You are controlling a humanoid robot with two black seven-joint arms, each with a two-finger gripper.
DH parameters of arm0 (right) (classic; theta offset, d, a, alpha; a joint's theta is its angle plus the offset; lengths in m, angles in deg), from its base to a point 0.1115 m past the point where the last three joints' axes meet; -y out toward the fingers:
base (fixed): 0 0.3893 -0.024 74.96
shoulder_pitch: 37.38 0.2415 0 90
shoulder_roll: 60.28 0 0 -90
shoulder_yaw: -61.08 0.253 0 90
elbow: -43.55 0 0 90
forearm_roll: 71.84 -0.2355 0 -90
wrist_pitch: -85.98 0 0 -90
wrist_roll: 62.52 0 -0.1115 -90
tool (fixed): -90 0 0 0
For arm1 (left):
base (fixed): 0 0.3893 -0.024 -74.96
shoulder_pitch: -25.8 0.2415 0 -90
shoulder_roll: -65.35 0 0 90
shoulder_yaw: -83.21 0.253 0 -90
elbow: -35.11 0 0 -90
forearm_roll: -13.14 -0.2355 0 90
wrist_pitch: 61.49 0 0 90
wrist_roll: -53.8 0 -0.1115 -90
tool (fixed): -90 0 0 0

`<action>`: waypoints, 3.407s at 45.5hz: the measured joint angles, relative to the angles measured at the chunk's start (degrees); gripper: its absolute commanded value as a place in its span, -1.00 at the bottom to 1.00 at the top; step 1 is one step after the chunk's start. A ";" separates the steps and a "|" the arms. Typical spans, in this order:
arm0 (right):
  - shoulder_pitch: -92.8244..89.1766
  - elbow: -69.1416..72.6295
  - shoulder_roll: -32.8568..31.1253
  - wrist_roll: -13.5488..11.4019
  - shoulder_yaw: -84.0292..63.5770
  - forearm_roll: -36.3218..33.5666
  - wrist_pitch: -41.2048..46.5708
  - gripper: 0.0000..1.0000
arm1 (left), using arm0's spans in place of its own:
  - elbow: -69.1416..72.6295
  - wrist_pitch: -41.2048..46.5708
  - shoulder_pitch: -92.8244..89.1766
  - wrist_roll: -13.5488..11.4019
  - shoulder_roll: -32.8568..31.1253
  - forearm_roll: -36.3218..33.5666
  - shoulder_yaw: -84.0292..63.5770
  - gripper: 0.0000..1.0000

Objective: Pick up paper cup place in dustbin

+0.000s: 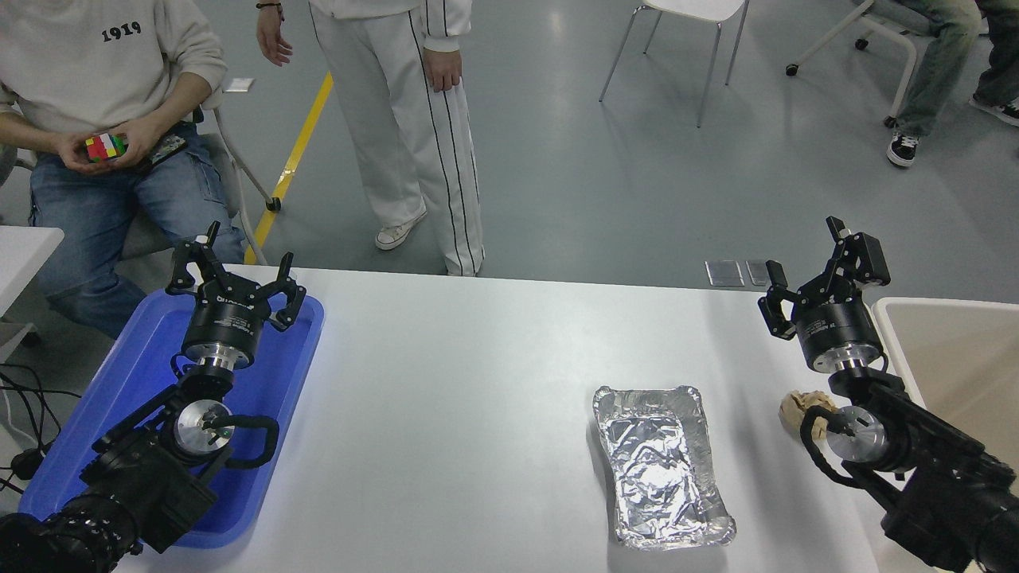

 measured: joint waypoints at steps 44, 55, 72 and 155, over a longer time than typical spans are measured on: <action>0.44 0.46 -2.78 -0.53 -5.30 -0.02 -0.65 1.00 | 0.00 0.00 0.00 0.00 -0.01 -0.02 -0.03 1.00; 2.76 1.81 -8.36 -0.59 -14.35 -0.46 -0.91 1.00 | 0.00 0.00 0.03 0.01 -0.01 -0.02 -0.03 1.00; 10.06 11.15 -18.05 -0.54 -30.01 -0.13 -0.99 1.00 | 0.00 0.00 0.03 0.03 0.02 0.00 0.00 1.00; 104.17 36.47 -9.73 -19.98 -141.00 25.04 37.54 1.00 | -0.08 0.00 0.00 0.09 -0.02 -0.02 -0.01 1.00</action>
